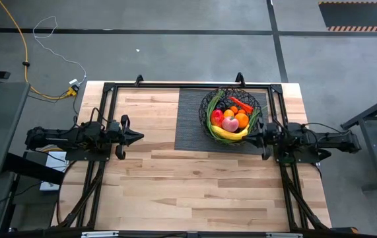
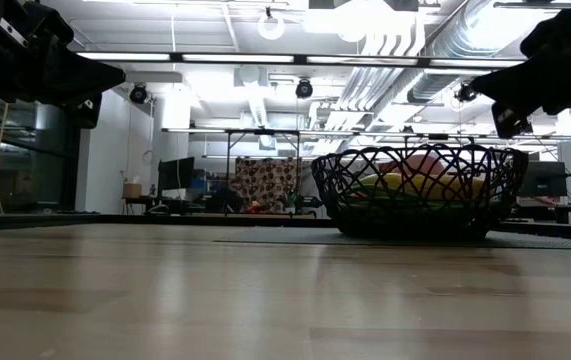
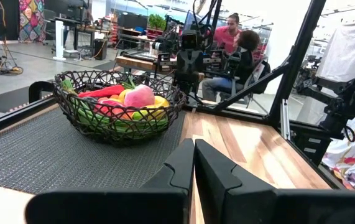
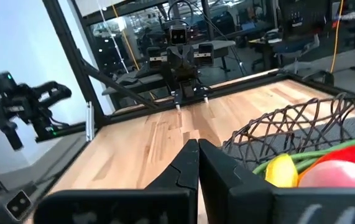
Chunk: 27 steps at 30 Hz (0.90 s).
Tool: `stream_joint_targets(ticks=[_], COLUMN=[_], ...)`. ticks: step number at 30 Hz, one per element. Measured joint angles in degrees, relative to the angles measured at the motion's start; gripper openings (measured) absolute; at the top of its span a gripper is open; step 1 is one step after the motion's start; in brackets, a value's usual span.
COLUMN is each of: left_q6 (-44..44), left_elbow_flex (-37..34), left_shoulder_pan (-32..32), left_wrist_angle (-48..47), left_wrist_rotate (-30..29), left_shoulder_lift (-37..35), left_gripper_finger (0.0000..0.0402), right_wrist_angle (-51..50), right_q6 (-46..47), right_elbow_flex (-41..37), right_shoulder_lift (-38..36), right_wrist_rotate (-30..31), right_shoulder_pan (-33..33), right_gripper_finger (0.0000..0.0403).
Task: Build produce basket
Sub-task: Return to Home Position
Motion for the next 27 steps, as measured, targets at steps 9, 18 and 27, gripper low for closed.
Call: stream_joint_targets(ticks=[9, 18, 27], left_q6=[0.0, 0.0, 0.0], left_elbow_flex=[0.0, 0.0, 0.0], left_shoulder_pan=[0.0, 0.0, 0.0], left_wrist_angle=[0.0, 0.0, 0.0], left_wrist_rotate=[0.0, 0.0, 0.0], left_shoulder_lift=[0.0, 0.0, 0.0], left_gripper_finger=[0.0005, 0.0005, 0.0005], right_wrist_angle=[0.0, 0.0, 0.0], right_q6=[2.6, 2.5, 2.5], right_elbow_flex=[0.0, 0.0, 0.0], right_shoulder_lift=[0.0, 0.0, 0.0], right_wrist_rotate=[0.0, 0.0, 0.0], right_shoulder_pan=[0.0, 0.0, 0.0], right_gripper_finger=[0.0000, 0.0000, 0.0000])
